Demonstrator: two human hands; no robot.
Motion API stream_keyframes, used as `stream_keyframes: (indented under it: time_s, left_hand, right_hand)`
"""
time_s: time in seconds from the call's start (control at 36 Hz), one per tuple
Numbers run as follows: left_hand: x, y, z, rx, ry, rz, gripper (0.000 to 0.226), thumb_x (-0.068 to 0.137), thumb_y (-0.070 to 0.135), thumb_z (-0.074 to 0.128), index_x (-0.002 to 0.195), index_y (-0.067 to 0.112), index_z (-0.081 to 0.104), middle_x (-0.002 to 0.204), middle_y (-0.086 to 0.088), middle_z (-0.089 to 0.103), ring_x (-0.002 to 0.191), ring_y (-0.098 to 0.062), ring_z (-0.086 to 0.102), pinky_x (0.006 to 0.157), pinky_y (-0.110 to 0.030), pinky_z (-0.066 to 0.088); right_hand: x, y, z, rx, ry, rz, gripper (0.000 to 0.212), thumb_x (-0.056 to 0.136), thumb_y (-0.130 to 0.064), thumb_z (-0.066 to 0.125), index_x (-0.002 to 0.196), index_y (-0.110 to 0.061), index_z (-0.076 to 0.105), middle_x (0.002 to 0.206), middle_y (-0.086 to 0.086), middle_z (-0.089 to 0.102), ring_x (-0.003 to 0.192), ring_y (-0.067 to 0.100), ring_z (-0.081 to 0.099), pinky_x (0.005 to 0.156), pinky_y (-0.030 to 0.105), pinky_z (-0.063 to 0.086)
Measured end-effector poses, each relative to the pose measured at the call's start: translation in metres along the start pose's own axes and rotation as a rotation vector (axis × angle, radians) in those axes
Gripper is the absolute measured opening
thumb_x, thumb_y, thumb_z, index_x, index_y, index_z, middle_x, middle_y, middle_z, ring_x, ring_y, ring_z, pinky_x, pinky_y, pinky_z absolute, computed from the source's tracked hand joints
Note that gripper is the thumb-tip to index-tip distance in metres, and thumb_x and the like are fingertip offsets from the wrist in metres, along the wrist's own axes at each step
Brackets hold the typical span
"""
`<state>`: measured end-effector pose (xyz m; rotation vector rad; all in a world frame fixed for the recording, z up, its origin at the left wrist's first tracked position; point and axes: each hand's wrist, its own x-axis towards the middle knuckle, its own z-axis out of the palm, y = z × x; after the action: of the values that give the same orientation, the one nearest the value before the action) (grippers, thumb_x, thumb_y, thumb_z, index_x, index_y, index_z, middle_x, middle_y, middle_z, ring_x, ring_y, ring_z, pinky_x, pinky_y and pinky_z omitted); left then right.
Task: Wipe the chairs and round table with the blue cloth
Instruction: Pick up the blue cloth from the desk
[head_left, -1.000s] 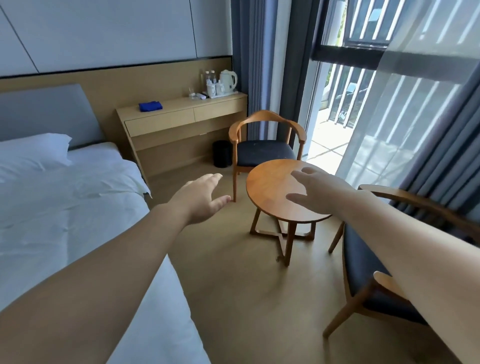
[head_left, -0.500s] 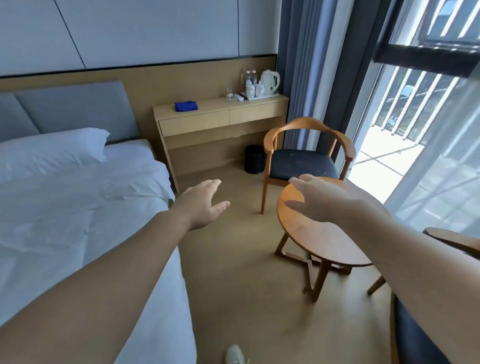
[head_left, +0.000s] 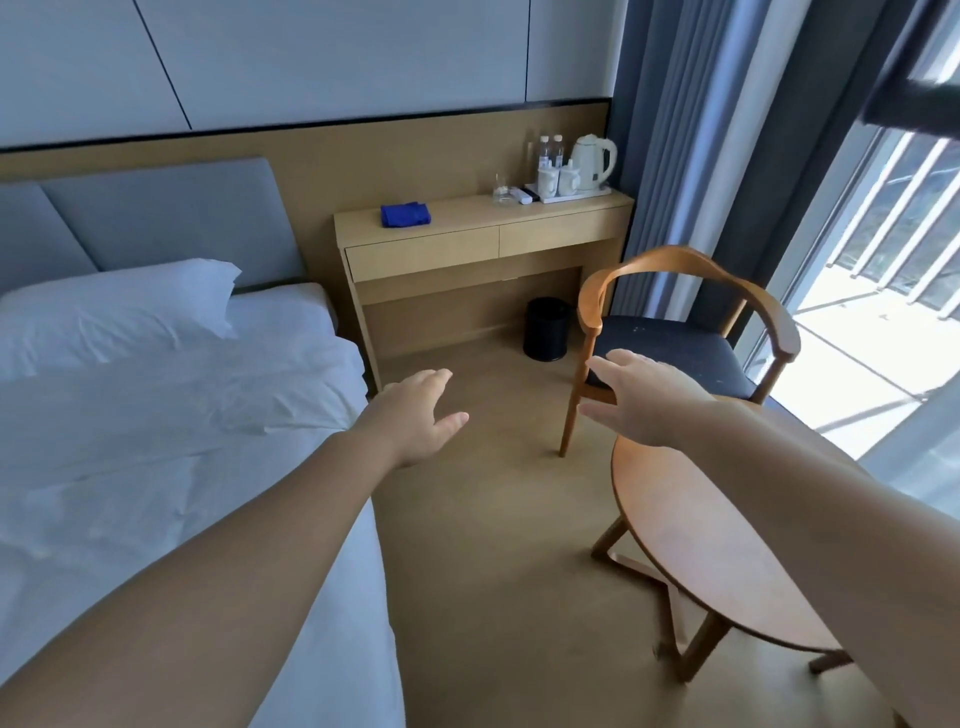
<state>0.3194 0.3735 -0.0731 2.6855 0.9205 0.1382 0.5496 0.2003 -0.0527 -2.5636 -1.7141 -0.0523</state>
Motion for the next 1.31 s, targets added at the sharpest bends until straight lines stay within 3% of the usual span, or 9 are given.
stream_keyframes:
  time_s: [0.19,0.44,0.92,1.08,1.31]
  left_hand:
    - [0.044,-0.021,0.001,0.010,-0.008,-0.017,0.069,0.093,0.054,0.044,0.150,0.023,0.022,0.157,0.001,0.025,0.140,-0.024,0.031,0.109,-0.046,0.034]
    - [0.108,-0.038,0.013,0.010,-0.016,-0.062,0.069,0.093,0.054,0.044,0.150,0.022,0.023,0.156,0.001,0.027,0.138,-0.026,0.033,0.110,-0.043,0.032]
    - [0.283,-0.077,0.006,0.013,0.073,-0.222,0.066,0.094,0.054,0.044,0.149,0.022,0.026,0.154,0.002,0.029,0.138,-0.023,0.032,0.107,-0.037,0.032]
    - [0.315,-0.092,0.005,-0.006,0.076,-0.273,0.066,0.093,0.053,0.045,0.148,0.021,0.027,0.153,0.002,0.033,0.137,-0.023,0.033,0.107,-0.039,0.034]
    - [0.363,-0.128,0.007,-0.047,0.100,-0.273,0.065,0.093,0.053,0.044,0.147,0.020,0.028,0.152,0.002,0.033,0.136,-0.022,0.034,0.107,-0.039,0.035]
  right_hand:
    - [0.053,0.009,0.009,0.006,-0.012,-0.029,0.063,0.089,-0.060,0.049,0.140,-0.026,0.037,0.119,0.000,0.051,0.103,0.020,0.055,0.088,0.038,0.053]
    - [0.130,0.028,0.028,0.014,-0.051,-0.081,0.065,0.090,-0.059,0.048,0.142,-0.023,0.034,0.124,0.001,0.051,0.105,0.020,0.055,0.086,0.035,0.052]
    - [0.343,0.094,0.047,0.016,-0.130,-0.188,0.069,0.091,-0.060,0.046,0.145,-0.020,0.032,0.135,0.005,0.046,0.118,0.024,0.051,0.094,0.038,0.049]
    - [0.390,0.098,0.056,-0.019,-0.165,-0.231,0.069,0.092,-0.060,0.044,0.147,-0.021,0.031,0.144,0.005,0.041,0.134,0.025,0.036,0.107,0.040,0.037]
    - [0.456,0.094,0.067,-0.033,-0.186,-0.237,0.068,0.093,-0.060,0.042,0.147,-0.020,0.031,0.146,0.005,0.038,0.138,0.025,0.028,0.110,0.041,0.030]
